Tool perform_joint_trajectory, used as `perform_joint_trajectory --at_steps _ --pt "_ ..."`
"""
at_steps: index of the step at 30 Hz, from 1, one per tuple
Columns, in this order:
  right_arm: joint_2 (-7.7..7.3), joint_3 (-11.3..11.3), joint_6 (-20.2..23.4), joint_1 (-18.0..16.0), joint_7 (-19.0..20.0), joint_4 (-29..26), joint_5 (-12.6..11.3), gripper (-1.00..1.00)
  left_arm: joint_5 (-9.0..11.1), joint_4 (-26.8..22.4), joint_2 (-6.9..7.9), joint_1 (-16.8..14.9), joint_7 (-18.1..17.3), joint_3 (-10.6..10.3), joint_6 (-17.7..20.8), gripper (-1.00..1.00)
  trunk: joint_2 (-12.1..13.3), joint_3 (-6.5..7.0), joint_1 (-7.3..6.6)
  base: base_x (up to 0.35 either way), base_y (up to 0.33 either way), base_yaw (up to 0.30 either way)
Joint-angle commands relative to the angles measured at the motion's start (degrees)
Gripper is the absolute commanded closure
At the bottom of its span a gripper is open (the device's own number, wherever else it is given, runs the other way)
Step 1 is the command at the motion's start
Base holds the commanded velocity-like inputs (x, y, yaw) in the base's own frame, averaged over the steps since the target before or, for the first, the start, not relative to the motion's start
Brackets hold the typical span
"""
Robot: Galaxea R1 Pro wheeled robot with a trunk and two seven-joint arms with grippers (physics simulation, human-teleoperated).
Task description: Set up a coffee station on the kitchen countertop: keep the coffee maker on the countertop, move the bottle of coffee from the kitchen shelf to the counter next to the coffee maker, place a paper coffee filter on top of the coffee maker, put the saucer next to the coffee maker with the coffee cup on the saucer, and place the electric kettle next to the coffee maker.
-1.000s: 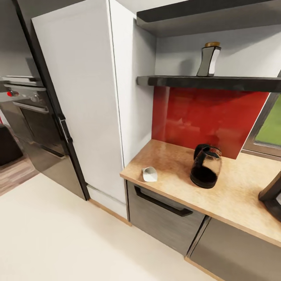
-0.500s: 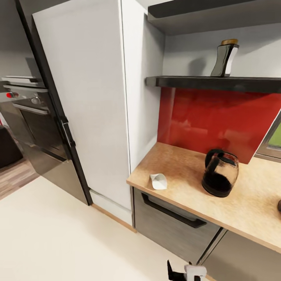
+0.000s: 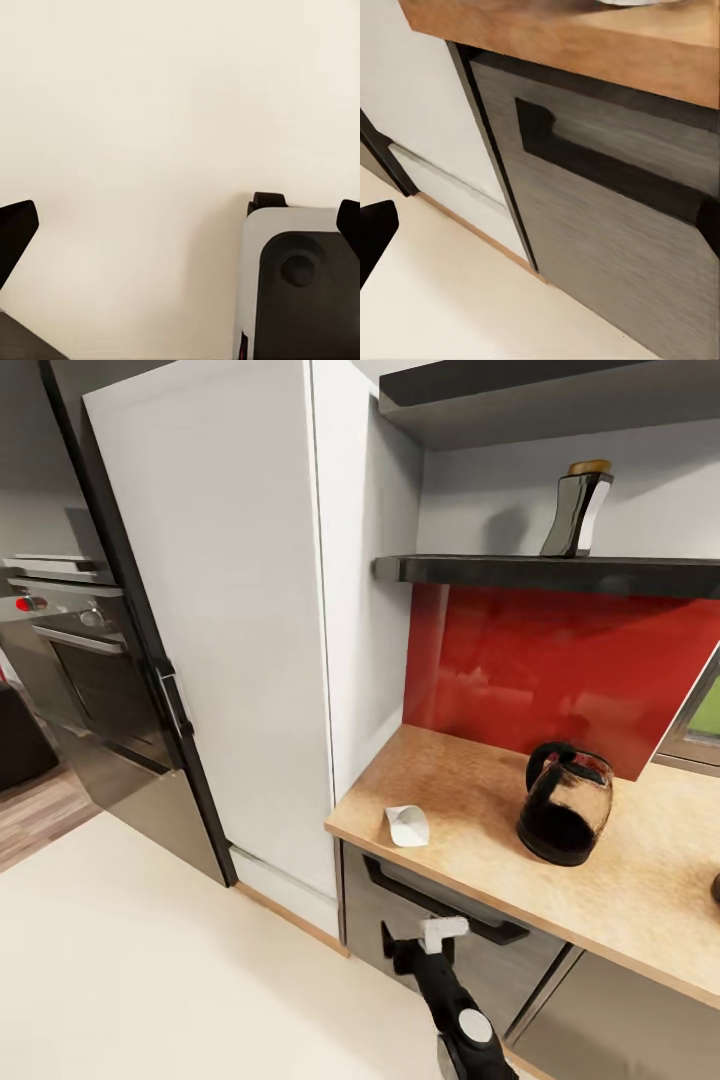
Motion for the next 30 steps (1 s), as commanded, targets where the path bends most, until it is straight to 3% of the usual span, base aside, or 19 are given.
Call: perform_joint_trajectory --at_steps 1,2,3,6,14,30 --pt "0.01 0.1 2.6 -2.8 -0.8 -0.8 0.2 -1.00 -0.5 0.2 0.02 -0.1 0.0 0.4 -0.1 -1.00 -0.1 -0.12 0.03 0.000 0.000 0.000" --pt "0.01 0.1 3.0 -3.6 -1.3 -0.9 0.2 -1.00 -0.5 0.2 0.01 -0.1 0.0 0.4 -0.1 -1.00 -0.1 -0.12 0.03 0.000 0.000 0.000" --pt "0.01 0.1 5.6 -8.6 -8.1 -1.3 0.1 -1.00 -0.5 0.2 -0.13 -0.1 0.0 0.2 0.2 -1.00 -0.1 -0.12 0.03 0.000 0.000 0.000" --pt "0.01 0.0 6.8 -10.0 -11.1 -1.4 0.0 -1.00 -0.5 0.2 -0.13 -0.1 0.0 0.1 0.4 -1.00 -0.1 -0.12 0.03 0.021 0.000 0.000" --pt "0.01 0.3 7.1 -10.3 -11.7 -1.1 -0.1 -1.00 -0.4 0.3 -0.01 0.0 0.0 0.2 0.5 -1.00 -0.1 -0.12 0.03 0.181 0.011 0.000" --pt "0.01 0.5 7.1 -10.3 -11.6 -0.6 -0.1 -1.00 -0.4 0.3 -0.03 0.0 0.1 0.2 0.6 -1.00 -0.1 -0.12 0.03 0.225 0.169 0.000"
